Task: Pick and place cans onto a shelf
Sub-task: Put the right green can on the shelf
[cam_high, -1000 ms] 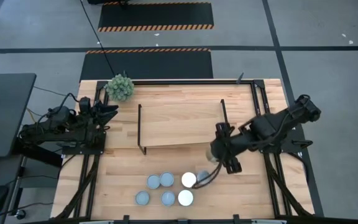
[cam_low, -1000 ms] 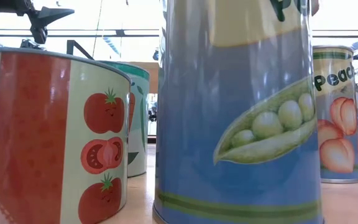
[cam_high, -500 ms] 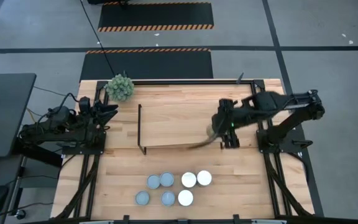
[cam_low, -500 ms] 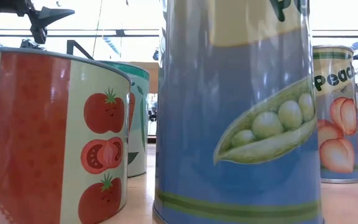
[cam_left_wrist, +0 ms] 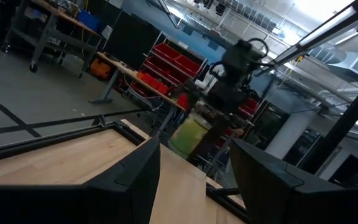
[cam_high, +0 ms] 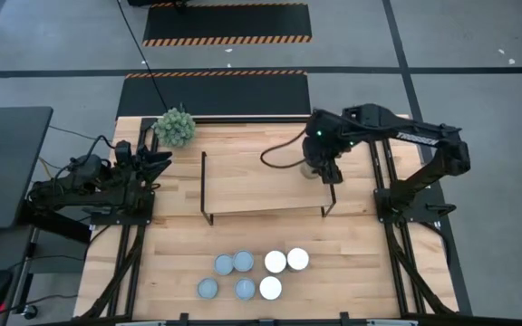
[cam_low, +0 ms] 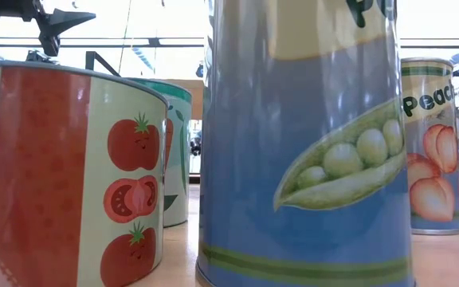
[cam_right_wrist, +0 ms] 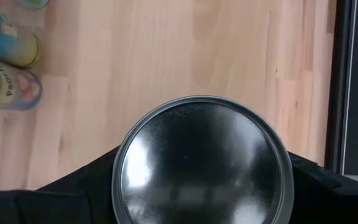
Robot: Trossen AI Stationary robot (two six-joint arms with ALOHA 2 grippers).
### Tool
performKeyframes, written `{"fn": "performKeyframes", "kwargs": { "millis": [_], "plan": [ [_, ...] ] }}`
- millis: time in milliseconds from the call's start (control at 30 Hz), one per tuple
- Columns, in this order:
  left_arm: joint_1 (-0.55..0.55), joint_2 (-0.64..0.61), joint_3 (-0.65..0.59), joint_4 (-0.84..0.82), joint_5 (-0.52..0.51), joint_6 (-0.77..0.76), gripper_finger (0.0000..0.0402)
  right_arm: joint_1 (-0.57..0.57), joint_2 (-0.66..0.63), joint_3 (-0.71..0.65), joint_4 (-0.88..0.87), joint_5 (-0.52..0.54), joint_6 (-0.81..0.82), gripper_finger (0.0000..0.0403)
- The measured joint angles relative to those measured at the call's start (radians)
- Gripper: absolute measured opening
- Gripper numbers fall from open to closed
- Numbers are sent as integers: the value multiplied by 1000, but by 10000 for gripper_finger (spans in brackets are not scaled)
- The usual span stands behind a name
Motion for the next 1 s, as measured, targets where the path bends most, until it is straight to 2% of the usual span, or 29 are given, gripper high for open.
{"fn": "performKeyframes", "kwargs": {
  "millis": [400, 767, 1000],
  "plan": [
    [0, 0, 0, 0, 0, -7, 201, -163, -1, -103, 80, -65, -138, 313],
    [0, 0, 0, 0, 0, -8, 201, -174, -1, -116, 95, -55, -174, 315],
    [0, 0, 0, 0, 0, -8, 201, -174, -1, -118, 79, -24, -173, 357]
  ]
}}
